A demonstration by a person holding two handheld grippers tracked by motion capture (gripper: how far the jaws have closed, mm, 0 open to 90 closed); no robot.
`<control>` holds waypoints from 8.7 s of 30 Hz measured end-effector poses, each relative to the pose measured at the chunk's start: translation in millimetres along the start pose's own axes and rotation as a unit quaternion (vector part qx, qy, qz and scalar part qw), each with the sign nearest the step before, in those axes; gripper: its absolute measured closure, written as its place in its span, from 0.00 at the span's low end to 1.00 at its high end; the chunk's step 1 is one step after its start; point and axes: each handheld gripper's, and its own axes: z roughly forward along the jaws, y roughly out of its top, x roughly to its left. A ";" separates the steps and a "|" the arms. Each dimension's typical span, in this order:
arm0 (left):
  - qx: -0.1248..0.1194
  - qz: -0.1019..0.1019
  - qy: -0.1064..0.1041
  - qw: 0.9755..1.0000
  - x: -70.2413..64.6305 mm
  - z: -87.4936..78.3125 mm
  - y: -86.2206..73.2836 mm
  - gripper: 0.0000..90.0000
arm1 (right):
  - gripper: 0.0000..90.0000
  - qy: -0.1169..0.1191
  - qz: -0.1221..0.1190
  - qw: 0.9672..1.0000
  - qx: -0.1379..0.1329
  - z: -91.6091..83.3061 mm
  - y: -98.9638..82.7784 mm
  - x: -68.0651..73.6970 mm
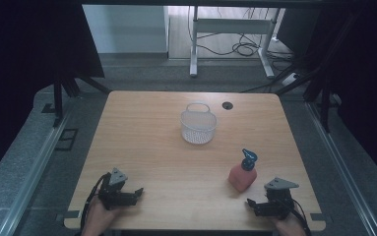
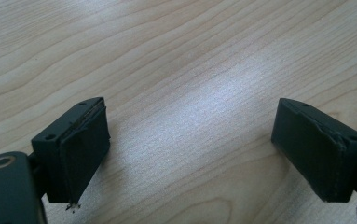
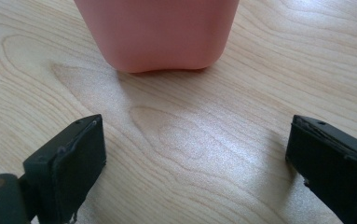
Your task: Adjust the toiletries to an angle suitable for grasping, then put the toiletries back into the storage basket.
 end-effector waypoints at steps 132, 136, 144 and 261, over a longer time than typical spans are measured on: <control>0.000 -0.003 0.002 1.000 -0.7 0.5 0.3 0.12 | 0.42 0.074 0.012 0.990 -0.119 -37.1 88.4 -0.6; -0.001 -0.003 0.002 1.000 -0.8 0.5 0.3 0.12 | 0.46 0.076 0.014 0.990 -0.119 -35.3 91.1 -1.1; 0.000 -0.003 0.002 1.000 -0.7 0.3 0.3 0.12 | 0.55 0.070 0.011 0.989 -0.129 -34.3 95.0 -0.7; 0.001 0.000 0.002 1.000 -0.3 0.4 0.5 0.12 | 0.59 0.060 -0.051 0.984 -0.161 -25.1 278.9 7.5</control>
